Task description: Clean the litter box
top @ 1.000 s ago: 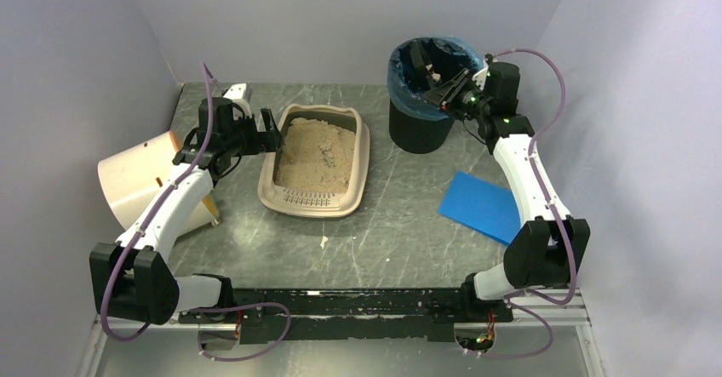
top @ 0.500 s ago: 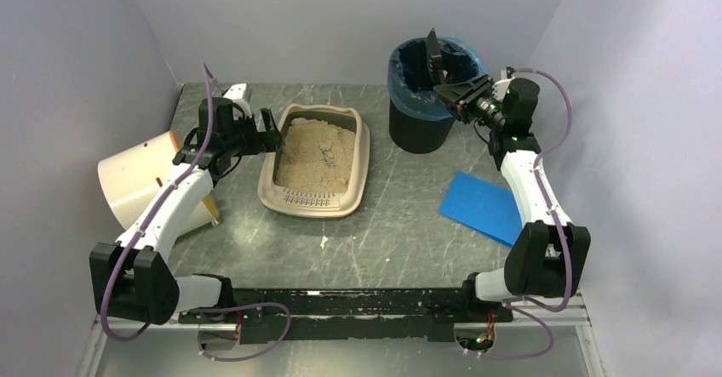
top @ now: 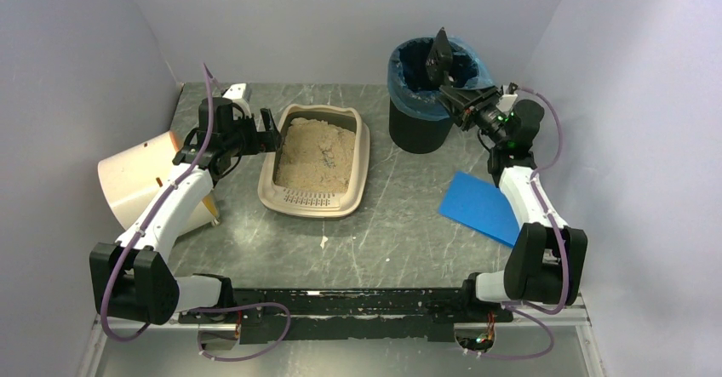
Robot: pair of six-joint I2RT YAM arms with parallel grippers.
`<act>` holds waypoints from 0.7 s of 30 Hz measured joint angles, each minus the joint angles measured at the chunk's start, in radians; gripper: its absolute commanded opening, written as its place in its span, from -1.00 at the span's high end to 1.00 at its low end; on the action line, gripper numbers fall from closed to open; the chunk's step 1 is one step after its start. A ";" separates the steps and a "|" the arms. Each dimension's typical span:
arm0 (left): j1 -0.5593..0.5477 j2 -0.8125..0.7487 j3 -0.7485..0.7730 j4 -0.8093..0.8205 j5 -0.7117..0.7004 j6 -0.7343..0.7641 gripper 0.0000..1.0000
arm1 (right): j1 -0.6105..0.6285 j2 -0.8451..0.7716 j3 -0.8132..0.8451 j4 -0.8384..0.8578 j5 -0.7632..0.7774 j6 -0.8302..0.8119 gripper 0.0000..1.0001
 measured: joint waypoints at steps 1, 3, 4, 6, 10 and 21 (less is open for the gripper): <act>0.000 0.000 0.000 0.000 0.000 0.000 -0.99 | -0.001 0.000 -0.009 0.037 -0.005 0.031 1.00; 0.000 0.000 0.000 0.000 -0.001 0.000 -0.99 | -0.001 0.001 -0.024 0.098 -0.014 0.081 1.00; 0.000 0.000 0.000 0.000 -0.001 0.000 -0.99 | -0.002 0.002 -0.026 0.115 -0.017 0.098 1.00; 0.000 0.000 0.000 0.000 -0.002 0.000 -0.99 | -0.002 0.003 -0.026 0.140 -0.020 0.121 1.00; 0.000 0.000 0.000 0.000 -0.006 0.000 -0.99 | -0.002 0.004 -0.030 0.185 -0.024 0.156 1.00; 0.000 0.002 0.000 -0.001 -0.008 0.000 -0.99 | -0.002 0.042 -0.100 0.327 -0.031 0.281 1.00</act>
